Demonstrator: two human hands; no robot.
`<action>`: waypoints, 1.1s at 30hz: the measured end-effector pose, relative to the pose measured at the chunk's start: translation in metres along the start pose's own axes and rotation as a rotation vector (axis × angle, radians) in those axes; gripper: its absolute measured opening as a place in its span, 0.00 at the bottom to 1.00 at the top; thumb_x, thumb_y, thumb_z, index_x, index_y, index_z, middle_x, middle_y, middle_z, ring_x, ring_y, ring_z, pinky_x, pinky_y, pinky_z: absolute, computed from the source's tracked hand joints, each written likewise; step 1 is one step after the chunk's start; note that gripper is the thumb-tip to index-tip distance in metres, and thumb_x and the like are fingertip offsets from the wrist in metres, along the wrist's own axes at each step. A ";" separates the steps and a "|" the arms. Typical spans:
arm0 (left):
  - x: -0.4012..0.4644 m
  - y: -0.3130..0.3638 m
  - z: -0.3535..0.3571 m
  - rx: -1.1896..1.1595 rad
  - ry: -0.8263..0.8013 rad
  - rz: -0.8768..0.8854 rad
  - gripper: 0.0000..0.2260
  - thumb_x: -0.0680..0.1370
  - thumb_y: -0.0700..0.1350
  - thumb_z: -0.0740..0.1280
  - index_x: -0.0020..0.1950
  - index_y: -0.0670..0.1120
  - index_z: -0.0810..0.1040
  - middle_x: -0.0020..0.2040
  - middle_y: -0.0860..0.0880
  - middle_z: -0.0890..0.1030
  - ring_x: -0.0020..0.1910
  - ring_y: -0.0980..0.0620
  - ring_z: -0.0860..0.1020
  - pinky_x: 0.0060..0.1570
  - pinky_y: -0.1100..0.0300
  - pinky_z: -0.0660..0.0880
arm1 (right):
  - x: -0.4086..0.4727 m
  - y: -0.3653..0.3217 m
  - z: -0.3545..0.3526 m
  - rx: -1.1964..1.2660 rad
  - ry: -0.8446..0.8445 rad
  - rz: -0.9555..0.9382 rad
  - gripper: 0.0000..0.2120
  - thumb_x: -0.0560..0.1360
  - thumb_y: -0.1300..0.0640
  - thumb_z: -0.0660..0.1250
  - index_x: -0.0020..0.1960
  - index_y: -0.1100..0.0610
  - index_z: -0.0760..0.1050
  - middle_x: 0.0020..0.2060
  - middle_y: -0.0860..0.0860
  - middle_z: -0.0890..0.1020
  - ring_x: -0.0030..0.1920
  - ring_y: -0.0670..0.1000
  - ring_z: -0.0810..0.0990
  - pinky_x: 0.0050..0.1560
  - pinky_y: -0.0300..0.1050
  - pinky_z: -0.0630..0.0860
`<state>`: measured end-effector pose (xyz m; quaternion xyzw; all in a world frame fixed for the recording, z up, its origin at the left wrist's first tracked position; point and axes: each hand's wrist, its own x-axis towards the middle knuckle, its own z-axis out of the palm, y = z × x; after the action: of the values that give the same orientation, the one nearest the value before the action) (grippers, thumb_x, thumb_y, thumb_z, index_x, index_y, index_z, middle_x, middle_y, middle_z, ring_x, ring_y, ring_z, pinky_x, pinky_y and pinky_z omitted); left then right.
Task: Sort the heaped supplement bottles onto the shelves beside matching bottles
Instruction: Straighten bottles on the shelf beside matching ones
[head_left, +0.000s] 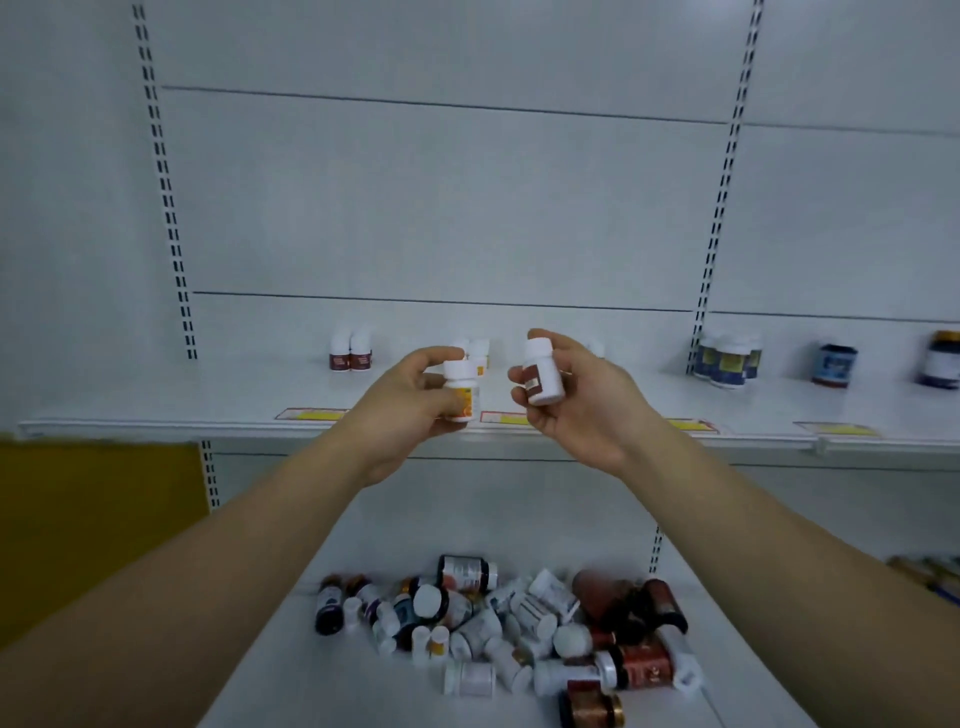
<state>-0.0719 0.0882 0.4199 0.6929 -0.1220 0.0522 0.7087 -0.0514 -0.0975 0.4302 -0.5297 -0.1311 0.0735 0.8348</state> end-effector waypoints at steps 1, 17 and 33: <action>0.003 0.000 0.002 0.027 0.017 0.006 0.18 0.74 0.29 0.64 0.57 0.50 0.73 0.55 0.40 0.78 0.48 0.46 0.79 0.54 0.54 0.79 | 0.005 -0.003 -0.005 -0.011 -0.005 0.003 0.14 0.77 0.64 0.55 0.54 0.51 0.75 0.39 0.58 0.80 0.35 0.54 0.78 0.36 0.42 0.71; 0.054 -0.008 -0.120 0.583 0.202 0.004 0.19 0.74 0.34 0.69 0.59 0.52 0.71 0.52 0.49 0.77 0.43 0.52 0.78 0.35 0.62 0.72 | 0.100 0.037 0.046 -0.278 -0.087 0.008 0.08 0.77 0.62 0.64 0.53 0.51 0.74 0.44 0.55 0.79 0.43 0.55 0.81 0.45 0.49 0.79; 0.117 -0.031 -0.236 0.793 0.021 -0.039 0.19 0.73 0.39 0.71 0.59 0.55 0.70 0.54 0.52 0.74 0.46 0.52 0.77 0.45 0.61 0.74 | 0.212 0.107 0.128 -1.016 0.069 -0.045 0.12 0.76 0.62 0.67 0.56 0.50 0.72 0.48 0.50 0.76 0.52 0.53 0.78 0.58 0.49 0.77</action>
<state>0.0718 0.3110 0.4162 0.9144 -0.0720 0.0889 0.3883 0.1149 0.1144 0.4150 -0.8681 -0.1339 -0.0349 0.4768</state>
